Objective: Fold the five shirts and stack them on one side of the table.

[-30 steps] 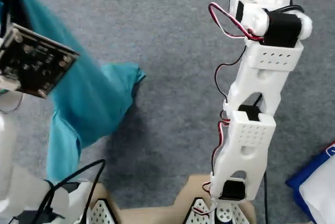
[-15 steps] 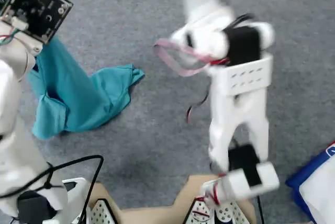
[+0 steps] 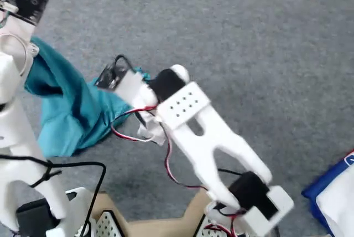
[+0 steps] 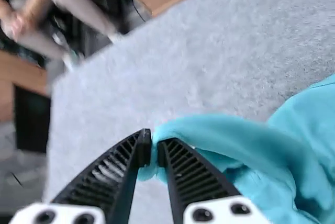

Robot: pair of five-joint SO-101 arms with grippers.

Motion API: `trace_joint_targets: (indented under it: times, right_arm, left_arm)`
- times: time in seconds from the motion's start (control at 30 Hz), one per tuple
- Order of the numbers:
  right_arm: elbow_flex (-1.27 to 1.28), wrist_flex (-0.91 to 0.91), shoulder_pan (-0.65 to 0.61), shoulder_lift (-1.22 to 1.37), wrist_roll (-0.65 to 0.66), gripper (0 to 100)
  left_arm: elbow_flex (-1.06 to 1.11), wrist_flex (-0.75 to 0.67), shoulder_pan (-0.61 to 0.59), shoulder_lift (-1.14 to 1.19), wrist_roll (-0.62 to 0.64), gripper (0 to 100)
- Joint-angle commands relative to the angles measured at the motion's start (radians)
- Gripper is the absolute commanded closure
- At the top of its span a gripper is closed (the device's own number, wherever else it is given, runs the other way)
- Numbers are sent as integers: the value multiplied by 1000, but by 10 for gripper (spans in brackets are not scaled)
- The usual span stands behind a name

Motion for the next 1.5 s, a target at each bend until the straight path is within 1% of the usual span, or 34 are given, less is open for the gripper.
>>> trace_joint_targets:
  times: [0.0,0.1,0.23,0.37,0.5,0.57,0.67,0.77,0.87,1.03,1.1,1.2,1.23,1.33,1.47]
  right_arm:
    - [-59,-11,-36,79,103,762]
    - [-151,-9,-47,160,157,758]
    - [-274,-11,-45,283,164,682]
    - [-421,-18,-45,429,161,637]
    - [-621,-21,-47,595,155,638]
    - [-727,-23,-47,693,124,638]
    - [-875,-2,-47,849,74,638]
    - [-1021,58,-50,993,57,640]
    - [-1115,72,-42,1095,54,698]
    - [-1136,71,-12,1141,54,893]
    - [-1135,72,5,1141,54,942]
    - [-1133,74,64,1141,46,984]
    - [-1135,74,84,1141,25,996]
    - [-1139,74,150,1139,-23,994]
    - [-1133,74,225,1106,-25,994]
  left_arm:
    - [37,2,-44,-16,112,980]
    - [78,2,-104,-16,186,980]
    - [161,3,-150,-16,265,980]
    - [178,-5,-150,-16,256,980]
    - [178,-5,-141,-5,226,980]
    - [189,-8,-140,-4,222,980]
    - [258,-71,-143,-15,222,980]
    - [313,-121,-153,-16,222,980]
    - [339,-126,-176,-16,222,980]
    - [341,-127,-210,-16,222,980]
    - [341,-126,-221,-16,222,980]
    - [341,-132,-239,-16,222,980]
    - [341,-132,-241,-16,222,980]
    - [341,-133,-242,-16,221,980]
    - [341,-133,-238,-16,221,980]
